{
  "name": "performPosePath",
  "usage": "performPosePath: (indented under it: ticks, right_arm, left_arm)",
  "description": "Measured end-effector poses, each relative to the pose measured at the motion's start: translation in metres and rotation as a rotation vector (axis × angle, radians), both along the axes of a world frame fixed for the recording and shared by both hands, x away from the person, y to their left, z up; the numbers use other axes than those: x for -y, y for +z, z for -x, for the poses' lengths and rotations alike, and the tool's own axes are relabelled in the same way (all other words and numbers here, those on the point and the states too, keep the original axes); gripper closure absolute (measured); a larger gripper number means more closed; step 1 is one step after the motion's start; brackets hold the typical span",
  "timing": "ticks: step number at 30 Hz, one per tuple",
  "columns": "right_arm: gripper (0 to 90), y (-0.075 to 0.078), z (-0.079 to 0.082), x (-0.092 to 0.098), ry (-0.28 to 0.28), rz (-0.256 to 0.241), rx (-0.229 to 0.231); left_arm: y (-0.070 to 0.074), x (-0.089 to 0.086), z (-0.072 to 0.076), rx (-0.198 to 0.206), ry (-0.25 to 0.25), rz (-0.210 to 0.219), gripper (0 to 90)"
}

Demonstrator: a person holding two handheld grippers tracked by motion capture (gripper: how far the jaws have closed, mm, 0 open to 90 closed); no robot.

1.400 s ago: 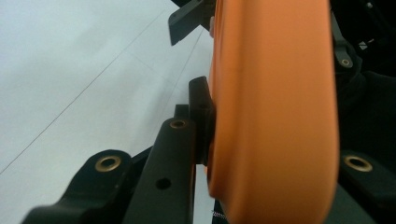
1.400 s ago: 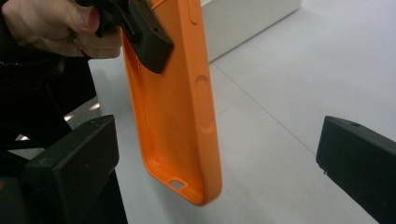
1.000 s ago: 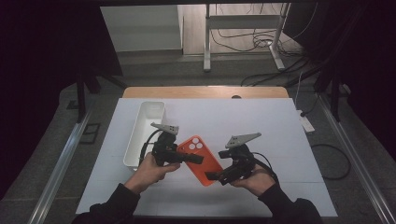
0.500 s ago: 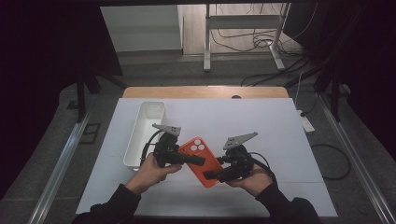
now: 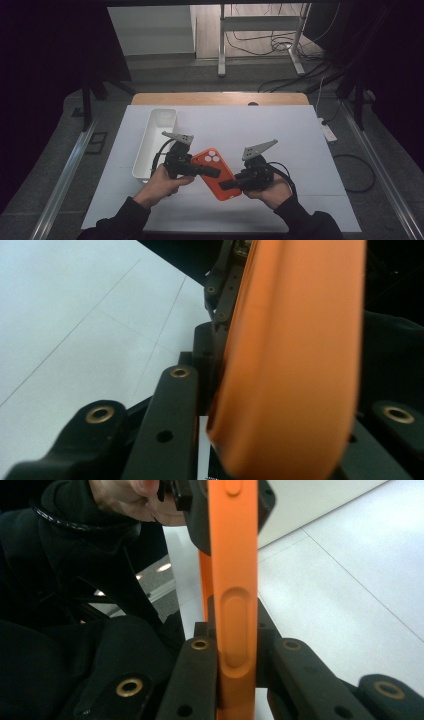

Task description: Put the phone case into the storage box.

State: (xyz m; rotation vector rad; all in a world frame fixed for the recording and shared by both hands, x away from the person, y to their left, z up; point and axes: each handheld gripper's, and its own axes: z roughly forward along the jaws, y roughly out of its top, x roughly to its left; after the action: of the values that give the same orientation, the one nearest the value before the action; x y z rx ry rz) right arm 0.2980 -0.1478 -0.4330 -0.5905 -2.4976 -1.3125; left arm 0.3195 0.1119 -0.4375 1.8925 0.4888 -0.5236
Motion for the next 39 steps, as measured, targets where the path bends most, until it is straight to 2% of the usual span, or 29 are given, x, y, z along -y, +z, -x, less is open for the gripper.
performPosePath:
  ticks: [5, 7, 10, 12, 13, 16, 21, 22, 24, 25, 27, 29, 30, 33, 36, 39]
  right_arm:
    - [84.6, 0.002, 0.001, 0.000, -0.003, 0.003, 0.015]
    - [84.6, 0.003, 0.002, 0.000, -0.015, 0.000, 0.024]
    - [84.6, 0.003, 0.001, 0.001, -0.035, 0.000, 0.037]
    - [84.6, 0.003, 0.001, 0.002, -0.049, 0.002, 0.043]
    - [84.6, 0.003, 0.001, 0.003, -0.055, -0.001, 0.046]
    - [84.5, 0.005, 0.001, 0.005, -0.084, -0.005, 0.068]
    - [84.5, 0.006, 0.001, 0.009, -0.134, -0.002, 0.101]
    - [84.5, 0.006, 0.001, 0.009, -0.141, -0.001, 0.105]
    - [84.5, 0.007, 0.001, 0.010, -0.153, 0.001, 0.113]
    - [84.5, 0.007, 0.000, 0.011, -0.172, 0.004, 0.126]
    - [84.5, 0.007, 0.000, 0.012, -0.178, 0.010, 0.135]
    - [84.5, 0.007, 0.001, 0.013, -0.195, 0.015, 0.143]
    - [84.5, 0.008, 0.001, 0.013, -0.205, 0.012, 0.147]
    - [84.4, 0.008, 0.001, 0.014, -0.227, 0.015, 0.167]
    - [84.4, 0.009, 0.002, 0.015, -0.244, 0.019, 0.182]
    - [84.4, 0.008, 0.002, 0.015, -0.257, 0.023, 0.191]
  left_arm:
    - [0.003, 0.000, 0.002, 0.025, 0.021, -0.013, 72.5]
    - [0.005, 0.000, 0.003, 0.042, 0.042, -0.011, 65.8]
    - [0.008, 0.000, 0.005, 0.090, 0.068, -0.035, 57.0]
    - [0.010, 0.000, 0.006, 0.126, 0.094, -0.047, 45.7]
    - [0.010, 0.000, 0.007, 0.131, 0.101, -0.050, 43.1]
    - [0.012, 0.001, 0.008, 0.163, 0.151, -0.092, 29.9]
    - [0.013, 0.002, 0.009, 0.192, 0.217, -0.149, 14.2]
    - [0.014, 0.002, 0.010, 0.207, 0.238, -0.176, 11.5]
    - [0.014, 0.002, 0.010, 0.216, 0.250, -0.188, 4.8]
    - [0.015, 0.002, 0.011, 0.224, 0.282, -0.208, 2.5]
    - [0.015, 0.002, 0.011, 0.226, 0.297, -0.215, 1.3]
    - [0.015, 0.002, 0.011, 0.232, 0.345, -0.254, 1.1]
    - [0.015, 0.001, 0.011, 0.235, 0.353, -0.262, 0.7]
    - [0.014, -0.002, 0.011, 0.220, 0.381, -0.264, 0.0]
    - [0.015, -0.003, 0.010, 0.207, 0.437, -0.279, 0.0]
    - [0.014, -0.004, 0.009, 0.201, 0.449, -0.284, 0.0]
